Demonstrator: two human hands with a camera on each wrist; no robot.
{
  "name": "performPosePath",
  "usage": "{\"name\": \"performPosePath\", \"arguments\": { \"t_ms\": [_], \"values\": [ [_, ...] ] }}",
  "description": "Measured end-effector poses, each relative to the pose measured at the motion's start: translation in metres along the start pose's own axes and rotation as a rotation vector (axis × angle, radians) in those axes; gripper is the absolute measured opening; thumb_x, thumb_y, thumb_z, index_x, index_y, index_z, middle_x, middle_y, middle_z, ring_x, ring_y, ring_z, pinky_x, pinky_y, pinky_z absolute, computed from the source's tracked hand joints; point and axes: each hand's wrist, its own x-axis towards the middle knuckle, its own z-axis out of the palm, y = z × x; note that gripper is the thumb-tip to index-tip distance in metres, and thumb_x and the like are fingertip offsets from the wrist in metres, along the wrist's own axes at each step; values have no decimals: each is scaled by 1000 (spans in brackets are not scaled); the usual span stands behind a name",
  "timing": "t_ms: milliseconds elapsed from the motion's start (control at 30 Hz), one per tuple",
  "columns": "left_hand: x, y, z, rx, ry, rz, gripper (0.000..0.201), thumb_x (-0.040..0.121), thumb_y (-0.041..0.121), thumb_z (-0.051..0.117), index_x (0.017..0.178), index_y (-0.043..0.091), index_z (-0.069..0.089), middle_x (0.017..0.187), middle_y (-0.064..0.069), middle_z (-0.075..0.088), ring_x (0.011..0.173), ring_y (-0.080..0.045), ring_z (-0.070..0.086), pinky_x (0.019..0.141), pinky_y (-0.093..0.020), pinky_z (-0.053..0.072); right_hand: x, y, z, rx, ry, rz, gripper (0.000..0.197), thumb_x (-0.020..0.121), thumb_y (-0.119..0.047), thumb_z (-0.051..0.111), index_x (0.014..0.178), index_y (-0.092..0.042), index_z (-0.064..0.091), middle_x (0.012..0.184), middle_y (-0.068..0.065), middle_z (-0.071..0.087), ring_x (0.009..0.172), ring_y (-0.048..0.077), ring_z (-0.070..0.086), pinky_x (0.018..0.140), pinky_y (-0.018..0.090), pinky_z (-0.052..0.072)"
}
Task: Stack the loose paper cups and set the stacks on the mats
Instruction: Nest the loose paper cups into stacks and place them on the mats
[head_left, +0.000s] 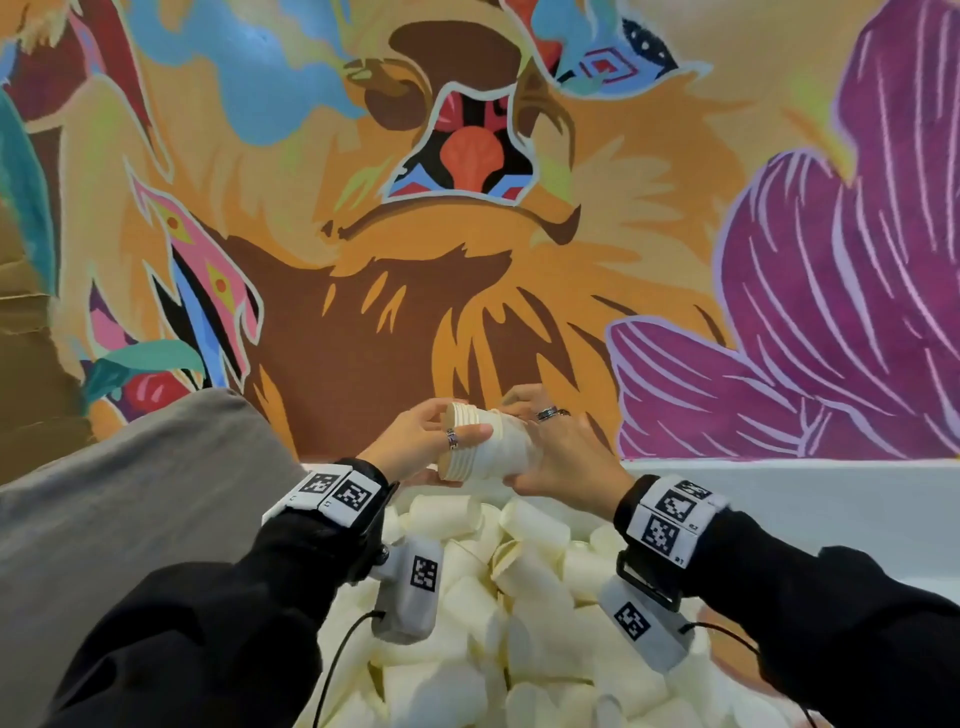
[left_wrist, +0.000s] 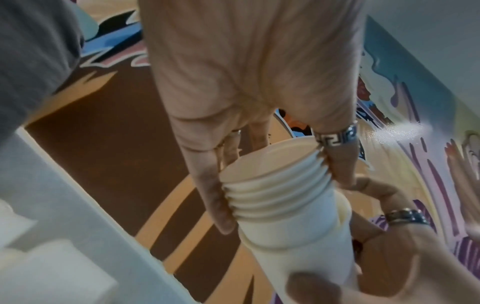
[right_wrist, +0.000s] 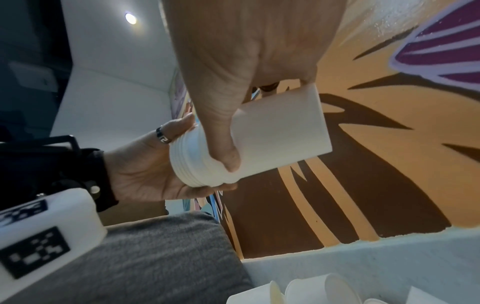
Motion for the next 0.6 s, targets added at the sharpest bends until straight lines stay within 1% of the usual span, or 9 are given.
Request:
{"name": "performPosePath", "arguments": {
  "t_ms": [33, 100, 200, 267, 333, 400, 467, 500, 600],
  "values": [
    [-1, 0, 10, -9, -16, -4, 47, 77, 27, 75, 120, 22, 54, 110, -7, 62, 103, -25, 61, 82, -47, 56, -4, 3, -5, -31, -10, -13, 65, 69, -27, 75, 123, -24, 41, 113, -21, 40, 101, 13, 54, 84, 35, 30],
    [-3, 2, 30, -54, -44, -17, 48, 78, 26, 75, 121, 20, 55, 110, -8, 62, 103, -27, 61, 77, -45, 58, -16, 10, -19, -69, -35, -15, 63, 69, -32, 76, 124, -26, 46, 128, -16, 35, 105, 11, 52, 84, 35, 29],
    [-5, 5, 60, -97, -63, -24, 41, 80, 22, 73, 116, 20, 55, 108, -8, 62, 99, -26, 62, 68, -41, 59, -37, 25, -46, -8, -61, 45, 74, 67, -34, 82, 130, -24, 44, 137, -11, 37, 119, 10, 46, 98, 39, 32],
    [-5, 8, 80, -117, -66, -22, 38, 80, 21, 72, 114, 20, 56, 109, -9, 61, 100, -26, 61, 68, -40, 58, -52, 36, -65, 121, -49, 145, 85, 64, -31, 85, 133, -24, 35, 135, -6, 44, 118, 12, 46, 102, 38, 34],
    [-4, 12, 98, -152, -67, -26, 33, 81, 20, 72, 110, 21, 57, 111, -8, 59, 104, -28, 59, 70, -43, 58, -63, 48, -80, 263, -31, 237, 86, 65, -27, 85, 132, -22, 32, 135, -3, 43, 118, 12, 45, 98, 29, 38],
    [-4, 15, 119, -186, -82, -24, 30, 81, 19, 71, 108, 21, 57, 111, -7, 59, 103, -29, 59, 72, -44, 57, -74, 63, -93, 356, -16, 319, 77, 70, -28, 81, 130, -21, 34, 134, -2, 42, 120, 13, 44, 91, 23, 38],
    [-2, 18, 138, -202, -96, -16, 32, 81, 19, 71, 110, 19, 56, 112, -7, 59, 101, -28, 59, 71, -43, 57, -83, 77, -103, 453, 9, 385, 66, 76, -29, 76, 127, -23, 35, 130, -1, 47, 116, 13, 47, 80, 18, 43],
    [-2, 20, 146, -213, -101, -11, 33, 81, 19, 71, 111, 19, 56, 114, -8, 59, 101, -28, 60, 70, -42, 57, -87, 82, -107, 506, 28, 408, 62, 78, -29, 74, 126, -25, 36, 127, 0, 49, 111, 13, 51, 76, 19, 48],
    [4, 24, 172, -264, -113, -16, 40, 82, 23, 70, 118, 17, 54, 121, -13, 58, 104, -31, 60, 74, -43, 57, -100, 100, -119, 635, 87, 463, 51, 82, -28, 70, 122, -26, 40, 120, 0, 51, 102, 15, 58, 69, 27, 58]
  ]
}}
